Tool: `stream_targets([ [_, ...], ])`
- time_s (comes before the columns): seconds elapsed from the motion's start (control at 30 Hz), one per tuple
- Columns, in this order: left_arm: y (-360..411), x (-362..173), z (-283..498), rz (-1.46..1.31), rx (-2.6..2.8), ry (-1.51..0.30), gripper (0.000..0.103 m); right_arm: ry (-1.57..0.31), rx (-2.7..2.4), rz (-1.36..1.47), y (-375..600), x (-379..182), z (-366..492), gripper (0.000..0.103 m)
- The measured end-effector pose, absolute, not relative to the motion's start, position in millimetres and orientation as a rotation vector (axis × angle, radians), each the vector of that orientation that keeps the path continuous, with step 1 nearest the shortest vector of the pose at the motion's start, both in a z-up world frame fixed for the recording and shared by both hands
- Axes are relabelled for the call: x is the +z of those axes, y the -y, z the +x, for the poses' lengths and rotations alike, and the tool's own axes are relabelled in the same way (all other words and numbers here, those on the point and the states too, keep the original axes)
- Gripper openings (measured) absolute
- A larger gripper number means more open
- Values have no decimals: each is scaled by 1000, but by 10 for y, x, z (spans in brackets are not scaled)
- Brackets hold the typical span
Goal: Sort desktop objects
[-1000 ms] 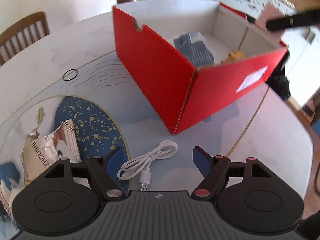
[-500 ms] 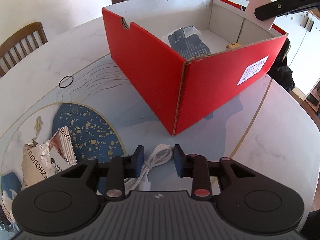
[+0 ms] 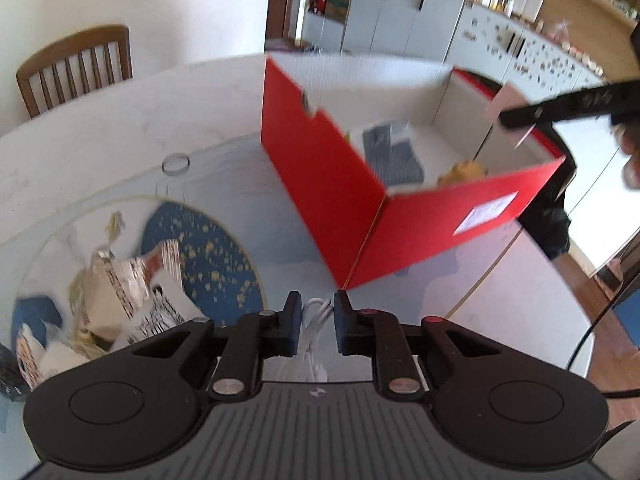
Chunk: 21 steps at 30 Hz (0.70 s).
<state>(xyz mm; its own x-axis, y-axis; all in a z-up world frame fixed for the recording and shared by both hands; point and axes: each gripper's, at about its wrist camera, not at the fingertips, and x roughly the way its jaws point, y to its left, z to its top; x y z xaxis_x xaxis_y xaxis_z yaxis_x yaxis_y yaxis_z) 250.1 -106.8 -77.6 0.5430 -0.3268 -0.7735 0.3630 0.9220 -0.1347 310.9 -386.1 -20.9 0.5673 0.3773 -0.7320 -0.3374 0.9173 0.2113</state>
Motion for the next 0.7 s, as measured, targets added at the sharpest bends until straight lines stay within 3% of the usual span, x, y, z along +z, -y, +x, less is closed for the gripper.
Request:
stream_targets([
  [0.37, 1113, -86, 2636, -95, -475, -760, 14, -874, 403, 59, 3918, -229, 3185, 10],
  [0.7, 1220, 150, 2829, -123, -520, -722, 14, -873, 393, 72, 3960, -252, 3230, 10],
])
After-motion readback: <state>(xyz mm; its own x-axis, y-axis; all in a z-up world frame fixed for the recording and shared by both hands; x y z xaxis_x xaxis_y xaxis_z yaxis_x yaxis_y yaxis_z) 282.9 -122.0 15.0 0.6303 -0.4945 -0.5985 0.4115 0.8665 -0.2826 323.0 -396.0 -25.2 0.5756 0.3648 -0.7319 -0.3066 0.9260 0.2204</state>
